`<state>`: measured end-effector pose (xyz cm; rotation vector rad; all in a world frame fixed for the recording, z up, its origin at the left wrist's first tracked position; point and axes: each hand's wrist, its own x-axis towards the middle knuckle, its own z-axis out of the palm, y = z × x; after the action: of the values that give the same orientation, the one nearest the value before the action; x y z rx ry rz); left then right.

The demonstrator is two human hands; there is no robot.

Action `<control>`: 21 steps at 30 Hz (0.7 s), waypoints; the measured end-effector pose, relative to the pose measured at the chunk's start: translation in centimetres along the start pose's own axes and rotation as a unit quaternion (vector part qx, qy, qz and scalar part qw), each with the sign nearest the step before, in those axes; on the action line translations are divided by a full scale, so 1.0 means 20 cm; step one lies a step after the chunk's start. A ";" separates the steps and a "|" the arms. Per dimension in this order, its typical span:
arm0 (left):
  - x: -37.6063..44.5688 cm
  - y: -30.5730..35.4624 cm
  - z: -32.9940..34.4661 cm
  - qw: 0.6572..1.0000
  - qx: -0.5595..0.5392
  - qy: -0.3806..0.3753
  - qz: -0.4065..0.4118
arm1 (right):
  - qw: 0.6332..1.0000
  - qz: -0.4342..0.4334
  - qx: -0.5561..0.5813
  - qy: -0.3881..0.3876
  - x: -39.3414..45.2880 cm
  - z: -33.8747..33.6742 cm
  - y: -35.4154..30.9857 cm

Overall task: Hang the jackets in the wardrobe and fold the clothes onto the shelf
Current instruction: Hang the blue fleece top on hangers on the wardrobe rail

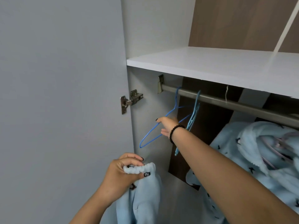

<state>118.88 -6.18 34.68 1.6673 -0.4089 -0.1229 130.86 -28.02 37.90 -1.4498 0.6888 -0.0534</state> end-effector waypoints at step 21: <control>0.15 -0.15 -0.17 0.993 -0.033 -0.106 0.029 | 0.985 -0.115 0.060 0.115 -0.30 0.02 -0.01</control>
<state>123.35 -3.80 32.66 1.5807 -0.6069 -0.2695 126.31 -25.00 40.52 -1.4130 0.6893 -0.4407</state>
